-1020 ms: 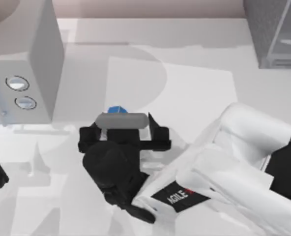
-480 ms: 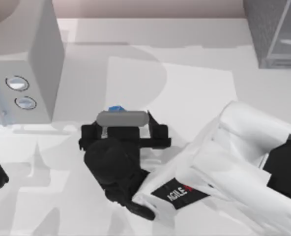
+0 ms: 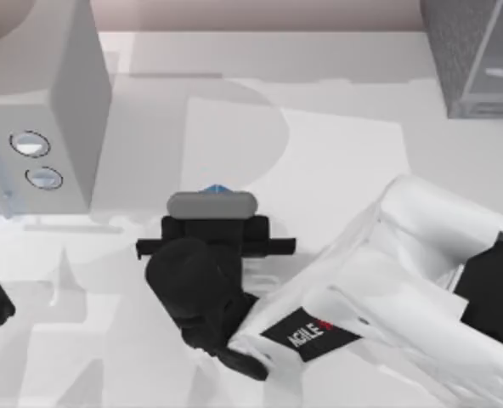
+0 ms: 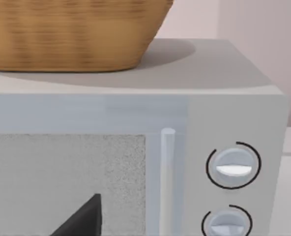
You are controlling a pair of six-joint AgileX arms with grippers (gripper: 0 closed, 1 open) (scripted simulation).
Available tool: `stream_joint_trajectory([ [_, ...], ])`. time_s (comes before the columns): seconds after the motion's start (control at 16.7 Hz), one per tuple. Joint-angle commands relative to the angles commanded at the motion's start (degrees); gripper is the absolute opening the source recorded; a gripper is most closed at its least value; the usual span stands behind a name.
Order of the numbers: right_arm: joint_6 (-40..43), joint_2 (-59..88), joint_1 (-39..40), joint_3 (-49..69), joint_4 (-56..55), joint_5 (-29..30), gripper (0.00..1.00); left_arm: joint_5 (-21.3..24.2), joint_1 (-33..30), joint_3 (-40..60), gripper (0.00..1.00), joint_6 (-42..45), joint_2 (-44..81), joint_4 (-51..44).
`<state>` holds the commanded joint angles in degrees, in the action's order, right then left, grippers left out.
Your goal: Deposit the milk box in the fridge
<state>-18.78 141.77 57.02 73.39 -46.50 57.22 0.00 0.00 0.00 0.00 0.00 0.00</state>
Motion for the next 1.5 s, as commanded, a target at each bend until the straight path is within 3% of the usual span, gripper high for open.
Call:
stream_joint_trajectory([
  [0.18, 0.0, 0.0, 0.0, 0.0, 0.0, 0.0, 0.02, 0.0, 0.0, 0.0, 1.00, 0.0, 0.0, 0.0],
  [0.24, 0.0, 0.0, 0.0, 0.0, 0.0, 0.0, 0.00, 0.0, 0.0, 0.0, 1.00, 0.0, 0.0, 0.0],
  [0.84, 0.0, -0.6, 0.2, 0.0, 0.7, -0.1, 0.00, 0.0, 0.0, 0.0, 1.00, 0.0, 0.0, 0.0],
  [1.5, -0.1, -11.8, 0.2, 2.1, 13.7, -0.3, 0.00, 0.0, 0.0, 0.0, 1.00, 0.0, 0.0, 0.0],
])
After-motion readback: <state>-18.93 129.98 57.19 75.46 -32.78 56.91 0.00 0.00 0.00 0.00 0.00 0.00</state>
